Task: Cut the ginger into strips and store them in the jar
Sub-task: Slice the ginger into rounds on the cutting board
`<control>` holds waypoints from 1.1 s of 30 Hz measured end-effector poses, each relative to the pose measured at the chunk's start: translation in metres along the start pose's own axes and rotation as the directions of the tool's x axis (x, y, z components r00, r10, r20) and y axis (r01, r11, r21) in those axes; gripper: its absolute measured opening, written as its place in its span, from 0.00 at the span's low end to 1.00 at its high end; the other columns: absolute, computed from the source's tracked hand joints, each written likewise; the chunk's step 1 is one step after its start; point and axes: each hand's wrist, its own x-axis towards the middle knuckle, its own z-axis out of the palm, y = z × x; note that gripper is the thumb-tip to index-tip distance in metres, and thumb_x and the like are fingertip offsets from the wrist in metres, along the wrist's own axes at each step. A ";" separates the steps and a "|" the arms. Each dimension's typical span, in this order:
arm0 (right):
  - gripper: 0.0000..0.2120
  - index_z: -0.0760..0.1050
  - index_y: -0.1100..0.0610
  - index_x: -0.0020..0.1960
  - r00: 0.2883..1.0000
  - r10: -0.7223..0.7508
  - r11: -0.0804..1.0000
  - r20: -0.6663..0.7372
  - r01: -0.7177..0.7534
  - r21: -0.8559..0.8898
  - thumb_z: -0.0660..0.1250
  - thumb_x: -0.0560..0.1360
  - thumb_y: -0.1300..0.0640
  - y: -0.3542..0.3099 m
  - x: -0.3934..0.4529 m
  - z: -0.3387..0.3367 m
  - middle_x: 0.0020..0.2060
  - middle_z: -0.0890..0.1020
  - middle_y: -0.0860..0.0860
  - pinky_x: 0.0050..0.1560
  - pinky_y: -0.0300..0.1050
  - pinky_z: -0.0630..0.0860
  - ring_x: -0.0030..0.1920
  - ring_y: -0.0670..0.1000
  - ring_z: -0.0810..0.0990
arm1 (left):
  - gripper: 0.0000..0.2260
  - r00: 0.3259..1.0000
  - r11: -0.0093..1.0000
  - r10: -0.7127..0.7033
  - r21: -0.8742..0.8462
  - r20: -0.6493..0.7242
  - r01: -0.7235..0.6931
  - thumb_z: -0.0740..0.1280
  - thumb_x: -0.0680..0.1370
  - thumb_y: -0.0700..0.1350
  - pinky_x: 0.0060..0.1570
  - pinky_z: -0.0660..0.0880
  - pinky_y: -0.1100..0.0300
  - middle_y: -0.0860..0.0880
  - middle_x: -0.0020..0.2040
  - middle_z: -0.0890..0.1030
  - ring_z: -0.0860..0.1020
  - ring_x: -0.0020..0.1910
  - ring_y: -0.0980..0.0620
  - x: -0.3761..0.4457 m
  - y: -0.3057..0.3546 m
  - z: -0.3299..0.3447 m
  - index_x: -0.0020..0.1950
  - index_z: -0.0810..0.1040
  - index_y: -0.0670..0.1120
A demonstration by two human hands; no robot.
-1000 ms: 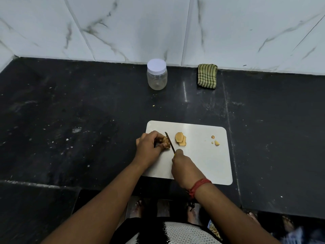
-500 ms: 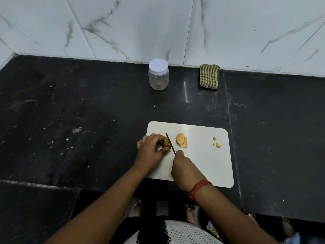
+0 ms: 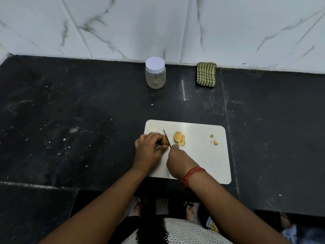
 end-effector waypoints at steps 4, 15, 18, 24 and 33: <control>0.14 0.63 0.68 0.63 0.997 -0.068 0.991 0.024 0.070 -0.118 0.54 0.78 0.68 0.004 -0.009 -0.001 0.48 0.78 0.60 0.27 0.38 0.58 0.43 0.54 0.78 | 0.14 1.000 1.000 -0.003 -0.007 0.001 0.003 0.76 0.73 0.49 0.58 0.60 0.54 0.58 0.59 0.81 0.71 0.58 0.50 -0.002 0.000 0.001 0.57 0.81 0.52; 0.15 0.63 0.68 0.64 0.998 -0.058 0.985 0.037 0.063 -0.161 0.53 0.78 0.68 0.002 -0.008 -0.001 0.52 0.77 0.60 0.27 0.38 0.56 0.38 0.54 0.75 | 0.14 1.000 1.000 -0.003 0.005 -0.018 0.003 0.76 0.72 0.48 0.59 0.59 0.55 0.60 0.60 0.80 0.69 0.57 0.52 -0.005 0.002 0.003 0.56 0.80 0.53; 0.14 0.62 0.68 0.64 0.997 -0.060 0.972 0.046 0.069 -0.227 0.52 0.78 0.68 0.006 -0.014 0.000 0.51 0.78 0.62 0.26 0.38 0.55 0.33 0.52 0.71 | 0.14 0.999 1.000 0.012 0.012 -0.036 -0.011 0.76 0.72 0.48 0.59 0.58 0.56 0.60 0.59 0.80 0.69 0.56 0.53 -0.005 0.001 0.004 0.56 0.80 0.52; 0.18 0.60 0.70 0.66 0.999 -0.031 0.985 0.015 0.033 -0.171 0.55 0.77 0.68 0.006 0.003 0.009 0.55 0.78 0.62 0.27 0.39 0.58 0.53 0.58 0.80 | 0.14 0.999 1.000 0.006 0.020 -0.045 -0.005 0.76 0.72 0.48 0.59 0.58 0.57 0.59 0.59 0.80 0.69 0.55 0.52 -0.006 0.001 0.005 0.56 0.80 0.51; 0.17 0.63 0.66 0.66 1.000 -0.003 0.998 0.031 0.005 -0.062 0.55 0.79 0.64 0.012 0.000 0.012 0.56 0.77 0.62 0.32 0.44 0.65 0.55 0.61 0.78 | 0.13 0.999 1.000 0.001 0.006 -0.034 0.000 0.75 0.73 0.47 0.59 0.58 0.59 0.59 0.59 0.80 0.67 0.54 0.55 -0.005 0.002 0.006 0.56 0.80 0.50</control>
